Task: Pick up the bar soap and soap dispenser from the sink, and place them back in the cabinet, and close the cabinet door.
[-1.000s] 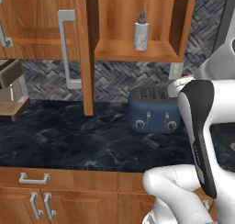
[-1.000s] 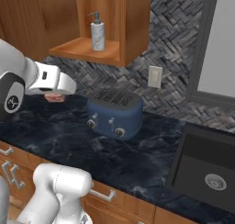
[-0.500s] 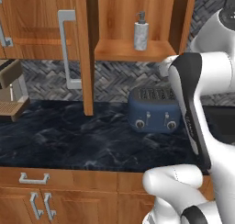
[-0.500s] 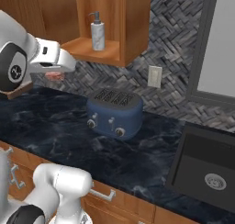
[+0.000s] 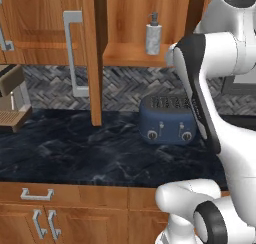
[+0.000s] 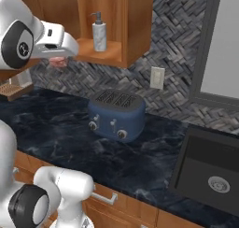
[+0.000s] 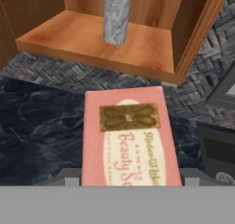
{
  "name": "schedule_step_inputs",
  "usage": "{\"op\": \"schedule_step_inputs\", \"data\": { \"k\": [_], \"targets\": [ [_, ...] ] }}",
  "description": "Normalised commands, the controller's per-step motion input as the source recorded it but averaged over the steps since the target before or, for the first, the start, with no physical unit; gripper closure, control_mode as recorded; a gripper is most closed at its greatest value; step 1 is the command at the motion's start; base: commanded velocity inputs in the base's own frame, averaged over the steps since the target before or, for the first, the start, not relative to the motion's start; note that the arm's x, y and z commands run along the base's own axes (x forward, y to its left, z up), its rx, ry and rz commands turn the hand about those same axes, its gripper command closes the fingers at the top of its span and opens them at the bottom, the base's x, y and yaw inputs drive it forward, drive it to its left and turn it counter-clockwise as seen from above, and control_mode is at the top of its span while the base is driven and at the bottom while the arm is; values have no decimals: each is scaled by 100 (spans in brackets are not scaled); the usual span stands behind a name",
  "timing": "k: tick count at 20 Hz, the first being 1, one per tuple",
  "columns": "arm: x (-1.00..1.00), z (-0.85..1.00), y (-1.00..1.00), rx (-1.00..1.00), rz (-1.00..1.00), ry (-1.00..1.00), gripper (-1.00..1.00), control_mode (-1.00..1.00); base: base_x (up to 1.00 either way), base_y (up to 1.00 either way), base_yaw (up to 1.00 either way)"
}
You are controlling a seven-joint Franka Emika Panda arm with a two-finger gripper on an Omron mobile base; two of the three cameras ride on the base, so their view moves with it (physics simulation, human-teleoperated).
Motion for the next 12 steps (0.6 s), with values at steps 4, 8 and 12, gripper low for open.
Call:
{"op": "schedule_step_inputs", "data": {
  "k": [4,8,12],
  "targets": [
    [23,0,3,0,5,-1,100,-100,0,0,0],
    [28,0,11,0,5,0,100,-100,0,0,0],
    [36,0,17,0,6,-1,100,-100,0,0,0]
  ]
}}
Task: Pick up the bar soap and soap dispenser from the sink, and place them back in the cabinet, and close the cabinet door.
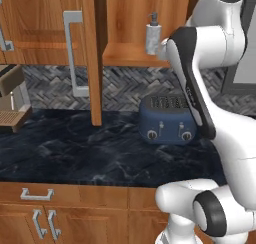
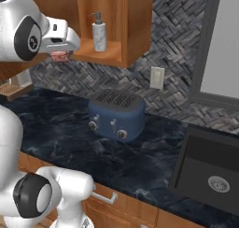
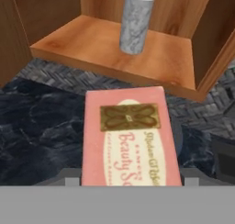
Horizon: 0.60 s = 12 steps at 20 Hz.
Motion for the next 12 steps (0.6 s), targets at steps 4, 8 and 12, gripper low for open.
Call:
{"op": "schedule_step_inputs", "data": {
  "k": [4,8,12],
  "targets": [
    [42,0,15,0,6,-3,100,-100,0,0,0],
    [46,0,12,0,5,-4,100,-100,0,0,0],
    [42,0,6,0,4,-4,100,-100,0,0,0]
  ]
}}
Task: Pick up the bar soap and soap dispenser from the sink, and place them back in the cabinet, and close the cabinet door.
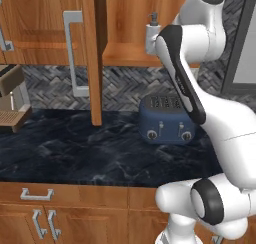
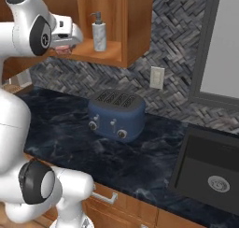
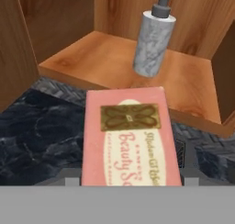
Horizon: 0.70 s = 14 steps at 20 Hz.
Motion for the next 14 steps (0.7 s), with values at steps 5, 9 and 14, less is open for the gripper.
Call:
{"op": "schedule_step_inputs", "data": {
  "k": [5,9,14],
  "targets": [
    [42,0,7,0,3,-3,100,-100,0,0,0],
    [38,-5,9,0,3,-1,100,-100,0,0,0],
    [41,-10,8,0,3,-1,100,-100,0,0,0]
  ]
}}
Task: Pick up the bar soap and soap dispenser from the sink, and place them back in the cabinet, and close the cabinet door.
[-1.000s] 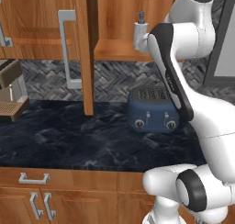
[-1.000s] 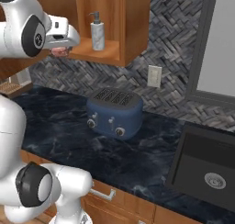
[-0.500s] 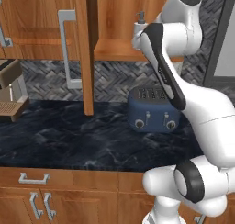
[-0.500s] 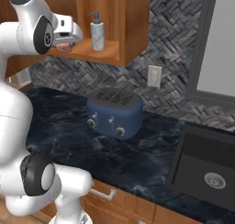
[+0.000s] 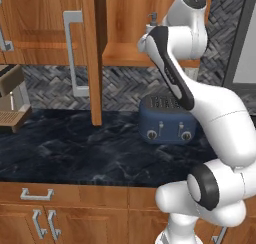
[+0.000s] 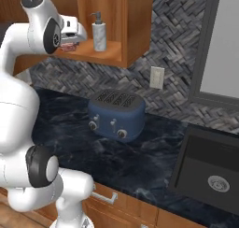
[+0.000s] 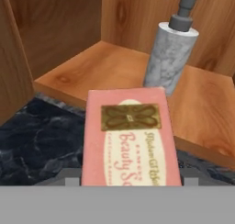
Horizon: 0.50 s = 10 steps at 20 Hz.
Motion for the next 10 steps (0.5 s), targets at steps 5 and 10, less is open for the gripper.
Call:
{"op": "schedule_step_inputs", "data": {
  "k": [5,10],
  "targets": [
    [39,-13,7,0,3,-1,100,-100,0,0,0],
    [37,-14,4,0,3,-1,100,-100,0,0,0]
  ]
}}
